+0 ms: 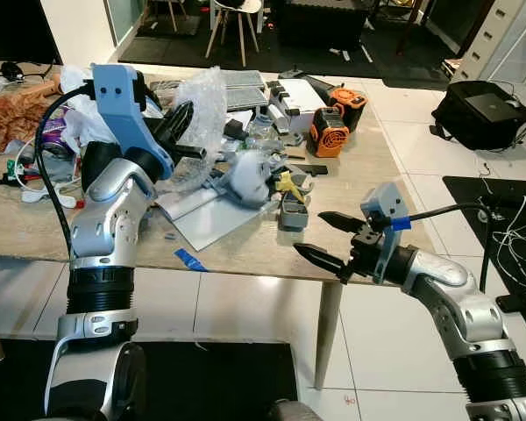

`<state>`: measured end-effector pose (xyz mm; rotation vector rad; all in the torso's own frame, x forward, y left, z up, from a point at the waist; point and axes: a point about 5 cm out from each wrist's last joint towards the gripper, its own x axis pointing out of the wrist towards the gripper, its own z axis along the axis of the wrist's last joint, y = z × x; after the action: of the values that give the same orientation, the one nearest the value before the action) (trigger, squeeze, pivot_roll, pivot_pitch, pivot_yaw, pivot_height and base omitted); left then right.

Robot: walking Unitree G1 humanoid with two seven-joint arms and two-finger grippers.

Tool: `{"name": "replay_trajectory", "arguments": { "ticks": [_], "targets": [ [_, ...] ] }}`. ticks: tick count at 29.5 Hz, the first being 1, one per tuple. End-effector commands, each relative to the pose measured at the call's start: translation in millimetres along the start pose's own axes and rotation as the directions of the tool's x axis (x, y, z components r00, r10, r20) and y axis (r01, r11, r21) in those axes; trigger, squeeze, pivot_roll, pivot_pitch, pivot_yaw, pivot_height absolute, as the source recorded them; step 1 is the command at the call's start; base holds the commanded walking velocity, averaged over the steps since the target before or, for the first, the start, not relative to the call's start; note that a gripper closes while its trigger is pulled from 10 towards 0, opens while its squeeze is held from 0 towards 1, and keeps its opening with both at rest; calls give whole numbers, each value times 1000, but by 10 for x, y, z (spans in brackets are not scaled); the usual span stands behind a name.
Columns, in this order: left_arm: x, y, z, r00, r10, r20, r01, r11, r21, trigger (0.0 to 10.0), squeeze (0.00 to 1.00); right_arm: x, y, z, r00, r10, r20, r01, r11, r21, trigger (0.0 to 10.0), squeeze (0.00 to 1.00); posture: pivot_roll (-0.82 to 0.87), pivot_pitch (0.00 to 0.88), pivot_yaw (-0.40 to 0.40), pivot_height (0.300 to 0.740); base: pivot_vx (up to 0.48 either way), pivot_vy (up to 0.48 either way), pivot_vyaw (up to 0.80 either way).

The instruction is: Picking trash to rubbish bin

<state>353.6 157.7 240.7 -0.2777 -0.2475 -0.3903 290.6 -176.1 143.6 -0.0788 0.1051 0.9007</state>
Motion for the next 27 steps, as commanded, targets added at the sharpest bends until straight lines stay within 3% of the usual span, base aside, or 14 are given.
{"name": "replay_trajectory", "arguments": {
  "ticks": [1, 8, 12, 16, 20, 21, 23, 24, 27],
  "targets": [
    [18, -70, 183, 993, -45, 111, 52, 997, -54, 10000, 0, -12, -33, 32, 1000, -20, 12, 20, 1000, 7, 10000, 0, -101, 0, -18, 740, 0, 0, 0],
    [-46, -156, 408, 953, -131, 271, 184, 966, -180, 10000, 0, 8, -31, 53, 999, -25, 27, 25, 1000, 13, 10000, 0, -101, 0, -18, 740, 0, 0, 0],
    [-121, -166, 547, 917, -179, 357, 267, 940, -213, 10000, 0, 16, -27, 60, 999, -25, 31, 25, 1000, 15, 10000, 0, -101, 0, -18, 740, 0, 0, 0],
    [-144, -165, 576, 907, -192, 374, 286, 934, -214, 10000, 0, 18, -27, 62, 999, -25, 32, 24, 1000, 15, 10000, 0, -99, 0, -19, 740, 0, 0, 0],
    [-243, -165, 663, 869, -236, 435, 362, 902, -233, 10000, 0, 23, -26, 70, 999, -25, 38, 24, 1000, 17, 10000, 0, -98, 0, -20, 740, 0, 0, 0],
    [-293, -173, 682, 850, -269, 452, 408, 879, -246, 10000, 0, 24, -27, 72, 999, -25, 40, 24, 1000, 18, 10000, 0, -98, 0, -21, 740, 0, 0, 0],
    [-334, -194, 673, 836, -307, 455, 453, 854, -257, 10000, 0, 26, -26, 72, 999, -25, 40, 24, 1000, 18, 10000, 0, -98, 0, -21, 740, 0, 0, 0],
    [-399, -246, 644, 815, -374, 443, 511, 824, -245, 10000, 0, 26, -23, 73, 999, -24, 40, 23, 1000, 18, 10000, 0, -99, 0, -20, 740, 0, 0, 0],
    [-462, -278, 620, 796, -420, 435, 552, 800, -235, 10000, 0, 27, -22, 73, 999, -23, 40, 23, 1000, 18, 10000, 0, -98, 0, -21, 740, 0, 0, 0]
  ]
}}
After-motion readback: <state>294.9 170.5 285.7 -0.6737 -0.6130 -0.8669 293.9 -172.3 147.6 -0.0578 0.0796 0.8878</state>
